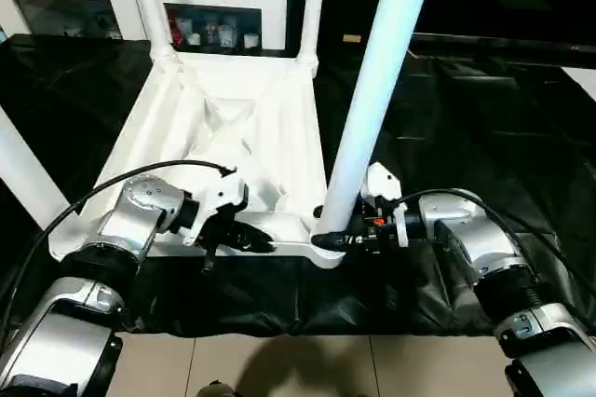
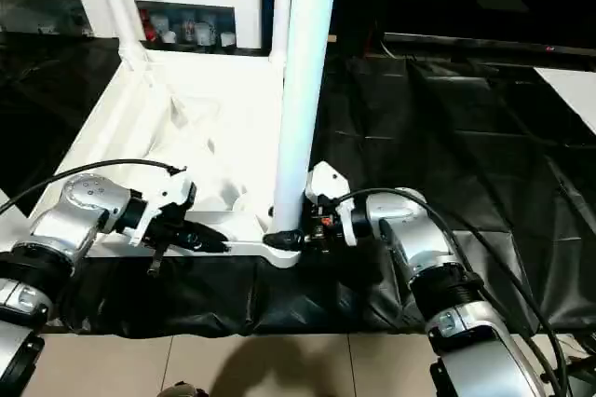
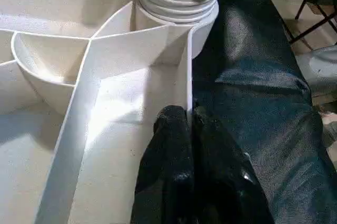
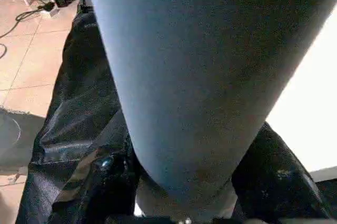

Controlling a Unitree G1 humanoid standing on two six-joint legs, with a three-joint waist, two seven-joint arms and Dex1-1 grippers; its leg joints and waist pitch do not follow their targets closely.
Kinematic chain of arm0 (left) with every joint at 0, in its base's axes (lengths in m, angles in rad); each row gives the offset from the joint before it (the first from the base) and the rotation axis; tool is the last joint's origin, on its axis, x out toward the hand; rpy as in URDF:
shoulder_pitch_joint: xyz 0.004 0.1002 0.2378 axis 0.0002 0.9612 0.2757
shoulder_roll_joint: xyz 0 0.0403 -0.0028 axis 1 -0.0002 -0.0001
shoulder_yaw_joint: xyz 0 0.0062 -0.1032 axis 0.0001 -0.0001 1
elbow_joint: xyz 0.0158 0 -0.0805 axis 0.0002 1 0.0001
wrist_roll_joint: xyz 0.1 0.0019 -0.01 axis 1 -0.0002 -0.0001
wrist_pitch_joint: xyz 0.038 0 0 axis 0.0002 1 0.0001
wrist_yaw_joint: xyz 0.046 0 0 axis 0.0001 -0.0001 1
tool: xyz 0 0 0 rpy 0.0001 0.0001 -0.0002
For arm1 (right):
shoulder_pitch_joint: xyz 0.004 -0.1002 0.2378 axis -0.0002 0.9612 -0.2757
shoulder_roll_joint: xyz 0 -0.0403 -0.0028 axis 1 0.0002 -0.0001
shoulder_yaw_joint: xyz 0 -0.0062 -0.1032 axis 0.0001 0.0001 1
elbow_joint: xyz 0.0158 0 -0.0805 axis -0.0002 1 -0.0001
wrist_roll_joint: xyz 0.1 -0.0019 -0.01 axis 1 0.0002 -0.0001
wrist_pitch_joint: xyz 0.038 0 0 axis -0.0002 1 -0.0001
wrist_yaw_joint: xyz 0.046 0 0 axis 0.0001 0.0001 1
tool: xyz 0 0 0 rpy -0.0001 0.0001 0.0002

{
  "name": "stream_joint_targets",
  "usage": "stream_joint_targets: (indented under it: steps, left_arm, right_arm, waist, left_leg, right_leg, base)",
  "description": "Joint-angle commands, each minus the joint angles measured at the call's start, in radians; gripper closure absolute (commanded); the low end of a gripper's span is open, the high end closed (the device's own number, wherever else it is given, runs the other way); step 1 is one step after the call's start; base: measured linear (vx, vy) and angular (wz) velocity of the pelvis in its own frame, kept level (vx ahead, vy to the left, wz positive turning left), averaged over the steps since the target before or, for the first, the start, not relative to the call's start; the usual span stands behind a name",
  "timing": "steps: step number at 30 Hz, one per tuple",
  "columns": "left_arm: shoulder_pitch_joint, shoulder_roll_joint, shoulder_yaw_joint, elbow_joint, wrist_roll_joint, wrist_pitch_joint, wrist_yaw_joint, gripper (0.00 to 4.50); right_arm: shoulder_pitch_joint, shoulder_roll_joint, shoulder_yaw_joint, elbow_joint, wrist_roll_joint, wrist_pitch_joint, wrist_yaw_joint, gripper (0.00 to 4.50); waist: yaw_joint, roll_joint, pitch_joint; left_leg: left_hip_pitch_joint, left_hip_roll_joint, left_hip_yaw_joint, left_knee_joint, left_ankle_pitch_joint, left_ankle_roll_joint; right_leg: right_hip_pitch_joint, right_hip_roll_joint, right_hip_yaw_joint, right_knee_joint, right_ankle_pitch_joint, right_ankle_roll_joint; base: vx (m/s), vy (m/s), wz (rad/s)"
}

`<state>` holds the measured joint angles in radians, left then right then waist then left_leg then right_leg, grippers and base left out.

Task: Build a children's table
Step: Rotate leg to tighten

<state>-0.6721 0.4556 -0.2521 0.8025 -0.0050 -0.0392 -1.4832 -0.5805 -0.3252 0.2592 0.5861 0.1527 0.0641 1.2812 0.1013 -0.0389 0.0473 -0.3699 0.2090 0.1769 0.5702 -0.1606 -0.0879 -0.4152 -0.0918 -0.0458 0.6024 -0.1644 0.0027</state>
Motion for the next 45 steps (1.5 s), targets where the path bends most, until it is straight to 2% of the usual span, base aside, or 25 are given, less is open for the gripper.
stream_joint_targets:
  steps: [1,10,14,18,20,22,24,25,27,28,30,31,32,34,35,36,37,38,39,40,41,42,43,44,45]
  left_arm:
    - [-0.004,-0.009,-0.018,0.016,0.016,0.004,0.003,4.50]
    - [0.003,-0.017,-0.019,0.018,0.017,0.006,0.014,4.50]
    - [0.000,-0.042,-0.021,0.018,0.028,0.034,0.068,4.50]
    - [-0.010,-0.089,-0.019,0.020,0.044,0.082,0.166,4.50]
    - [-0.020,-0.150,-0.006,0.020,0.043,0.113,0.266,4.50]
    - [-0.028,-0.222,-0.001,0.011,0.045,0.140,0.360,4.50]
    - [-0.030,-0.250,-0.002,0.005,0.044,0.155,0.386,4.50]
    - [-0.031,-0.267,-0.002,0.000,0.042,0.165,0.403,4.50]
    - [-0.033,-0.297,-0.002,-0.005,0.043,0.183,0.432,4.50]
    - [-0.033,-0.307,-0.004,-0.007,0.049,0.187,0.443,4.50]
    - [-0.034,-0.313,-0.008,-0.006,0.058,0.183,0.453,4.50]
    - [-0.034,-0.313,-0.008,-0.005,0.059,0.183,0.453,4.50]
    - [-0.031,-0.305,-0.009,-0.007,0.058,0.174,0.442,4.50]
    - [-0.025,-0.294,-0.009,-0.012,0.061,0.162,0.428,4.50]
    - [-0.020,-0.279,-0.004,-0.016,0.062,0.159,0.418,4.50]
    - [-0.016,-0.266,-0.005,-0.019,0.061,0.143,0.402,4.50]
    - [-0.014,-0.253,-0.004,-0.019,0.061,0.138,0.389,4.50]
    - [-0.012,-0.241,-0.004,-0.018,0.062,0.132,0.379,4.50]
    - [-0.010,-0.233,-0.003,-0.018,0.062,0.129,0.372,4.50]
    - [-0.006,-0.209,-0.005,-0.019,0.059,0.102,0.335,4.50]
    - [-0.006,-0.209,-0.005,-0.019,0.059,0.102,0.335,4.50]
    - [-0.004,-0.192,-0.004,-0.018,0.056,0.090,0.309,4.50]
    - [-0.004,-0.179,-0.004,-0.018,0.053,0.079,0.286,4.50]
    - [-0.002,-0.162,0.000,-0.021,0.042,0.073,0.251,4.50]
    - [-0.002,-0.153,0.003,-0.023,0.035,0.069,0.228,4.50]
  right_arm:
    - [0.031,0.009,0.027,-0.016,-0.007,0.014,0.025,2.49]
    - [0.064,0.023,0.027,-0.034,-0.003,0.018,0.005,2.54]
    - [0.074,0.063,-0.016,-0.002,-0.007,0.029,-0.122,2.54]
    - [0.072,0.120,-0.063,0.050,-0.039,0.010,-0.315,2.55]
    - [0.073,0.180,-0.111,0.078,-0.039,0.021,-0.474,2.55]
    - [0.065,0.271,-0.171,0.113,-0.018,0.049,-0.664,2.55]
    - [0.059,0.308,-0.187,0.129,-0.016,0.046,-0.732,2.56]
    - [0.054,0.333,-0.194,0.142,-0.019,0.041,-0.779,2.56]
    - [0.030,0.384,-0.205,0.179,-0.024,0.027,-0.857,2.56]
    - [0.013,0.408,-0.208,0.200,-0.031,0.019,-0.900,2.56]
    - [-0.012,0.434,-0.191,0.222,-0.043,-0.012,-0.894,2.56]
    - [-0.013,0.436,-0.188,0.223,-0.049,-0.021,-0.888,2.21]
    - [-0.014,0.431,-0.190,0.219,-0.048,-0.030,-0.868,2.00]
    - [-0.016,0.429,-0.200,0.214,-0.046,-0.036,-0.852,1.78]
    - [-0.014,0.411,-0.204,0.206,-0.048,-0.041,-0.821,1.64]
    - [-0.011,0.394,-0.205,0.197,-0.046,-0.045,-0.797,1.64]
    - [-0.008,0.375,-0.204,0.188,-0.041,-0.046,-0.766,1.41]
    - [-0.008,0.358,-0.202,0.185,-0.038,-0.049,-0.739,1.36]
    - [-0.008,0.347,-0.201,0.185,-0.036,-0.053,-0.721,1.36]
    - [-0.009,0.310,-0.193,0.184,-0.042,-0.062,-0.675,1.18]
    - [-0.009,0.310,-0.193,0.184,-0.042,-0.062,-0.675,1.18]
    - [-0.010,0.282,-0.189,0.181,-0.046,-0.069,-0.644,0.96]
    - [-0.012,0.259,-0.188,0.182,-0.048,-0.074,-0.618,0.96]
    - [-0.013,0.227,-0.181,0.181,-0.050,-0.078,-0.569,0.89]
    - [-0.014,0.207,-0.179,0.182,-0.052,-0.080,-0.536,0.89]
  waist:
    - [-0.001,0.009,-0.064]
    - [0.000,0.011,-0.063]
    - [-0.001,0.008,-0.060]
    - [-0.018,0.004,-0.046]
    - [-0.028,-0.002,-0.044]
    - [-0.042,0.004,-0.045]
    - [-0.054,0.004,-0.045]
    - [-0.066,0.015,-0.044]
    - [-0.074,0.017,-0.043]
    - [-0.082,0.037,-0.041]
    - [-0.097,0.042,-0.035]
    - [-0.103,0.046,-0.036]
    - [-0.098,0.051,-0.031]
    - [-0.102,0.041,-0.029]
    - [-0.109,0.023,-0.023]
    - [-0.113,0.033,-0.018]
    - [-0.110,0.048,-0.016]
    - [-0.112,0.056,-0.015]
    - [-0.070,0.062,-0.027]
    - [-0.054,0.007,-0.026]
    - [-0.054,0.007,-0.026]
    - [-0.045,-0.011,-0.029]
    - [-0.026,-0.005,-0.049]
    - [-0.017,0.006,-0.051]
    - [-0.019,0.012,-0.066]
  left_leg:
    - [0.014,0.018,0.008,-0.064,-0.273,0.019]
    - [0.017,0.019,0.006,-0.066,-0.293,0.012]
    - [0.017,0.019,0.005,-0.069,-0.313,0.007]
    - [0.030,0.012,-0.006,-0.075,-0.440,-0.029]
    - [0.031,0.009,-0.016,-0.075,-0.469,-0.036]
    - [0.028,0.008,-0.024,-0.080,-0.483,-0.047]
    - [0.031,0.007,-0.028,-0.081,-0.516,-0.048]
    - [0.034,0.008,-0.032,-0.084,-0.559,-0.041]
    - [0.031,0.008,-0.039,-0.088,-0.588,-0.041]
    - [0.044,0.010,-0.043,-0.089,-0.642,-0.044]
    - [0.051,0.016,-0.053,-0.099,-0.731,-0.042]
    - [0.036,0.024,-0.060,-0.114,-0.765,-0.038]
    - [0.041,0.033,-0.055,-0.130,-0.812,-0.038]
    - [0.070,0.017,-0.044,-0.108,-0.798,-0.029]
    - [0.085,0.001,-0.038,-0.080,-0.741,-0.017]
    - [0.086,0.001,-0.039,-0.070,-0.719,-0.010]
    - [0.082,0.016,-0.042,-0.088,-0.755,-0.011]
    - [0.041,0.038,-0.049,-0.126,-0.810,-0.017]
    - [0.021,0.057,-0.023,-0.193,-0.887,-0.027]
    - [0.099,-0.002,-0.022,-0.088,-0.696,-0.035]
    - [0.099,-0.002,-0.022,-0.088,-0.696,-0.035]
    - [0.082,-0.016,-0.011,-0.028,-0.477,0.003]
    - [0.010,0.006,-0.022,-0.069,-0.267,0.023]
    - [0.008,0.015,-0.019,-0.079,-0.229,0.018]
    - [0.016,0.019,-0.006,-0.065,-0.087,0.035]
  right_leg:
    - [0.049,-0.036,0.027,-0.061,-0.218,-0.226]
    - [0.049,-0.036,0.027,-0.062,-0.231,-0.226]
    - [0.048,-0.037,0.027,-0.066,-0.273,-0.217]
    - [0.033,-0.044,0.024,-0.096,-0.531,-0.147]
    - [0.031,-0.049,0.017,-0.113,-0.669,-0.086]
    - [0.032,-0.048,0.008,-0.120,-0.690,-0.065]
    - [0.032,-0.045,-0.004,-0.130,-0.698,-0.057]
    - [0.036,-0.045,-0.017,-0.138,-0.676,-0.060]
    - [0.042,-0.045,-0.028,-0.141,-0.668,-0.060]
    - [0.037,-0.044,-0.036,-0.148,-0.654,-0.065]
    - [0.049,-0.037,-0.066,-0.158,-0.623,-0.063]
    - [0.075,-0.036,-0.071,-0.143,-0.567,-0.063]
    - [0.075,-0.030,-0.067,-0.129,-0.506,-0.083]
    - [0.048,-0.042,-0.069,-0.156,-0.563,-0.090]
    - [0.034,-0.049,-0.097,-0.198,-0.689,-0.052]
    - [0.045,-0.052,-0.133,-0.217,-0.747,-0.001]
    - [0.062,-0.047,-0.143,-0.203,-0.714,0.002]
    - [0.104,-0.040,-0.135,-0.142,-0.623,-0.008]
    - [0.112,-0.024,-0.053,0.012,-0.202,-0.086]
    - [0.014,-0.075,-0.025,-0.126,-0.606,-0.079]
    - [0.014,-0.075,-0.025,-0.126,-0.606,-0.079]
    - [0.007,-0.107,-0.007,-0.163,-0.871,-0.049]
    - [0.072,-0.106,0.014,-0.121,-0.740,-0.060]
    - [0.065,-0.093,0.008,-0.111,-0.647,-0.074]
    - [0.059,-0.055,0.004,-0.056,-0.194,-0.179]
  base:
    - [0.000,0.000,0.00]
    - [0.000,0.000,0.00]
    - [0.000,0.000,0.00]
    - [0.000,0.000,0.00]
    - [0.000,0.000,0.00]
    - [0.000,0.000,0.00]
    - [-0.025,0.012,-0.06]
    - [0.000,0.000,0.00]
    - [0.000,0.000,0.00]
    - [0.000,0.000,0.00]
    - [0.000,0.000,0.00]
    - [0.000,0.000,0.00]
    - [0.000,0.000,0.00]
    - [0.000,0.000,0.00]
    - [0.000,0.000,0.00]
    - [0.000,0.000,0.00]
    - [0.000,0.000,0.00]
    - [0.000,0.000,0.00]
    - [0.027,-0.086,0.09]
    - [0.027,-0.086,0.09]
    - [0.098,-0.076,0.15]
    - [0.133,-0.059,-0.10]
    - [0.133,-0.059,-0.10]
    - [0.144,-0.056,-0.08]
    - [0.084,-0.039,0.01]
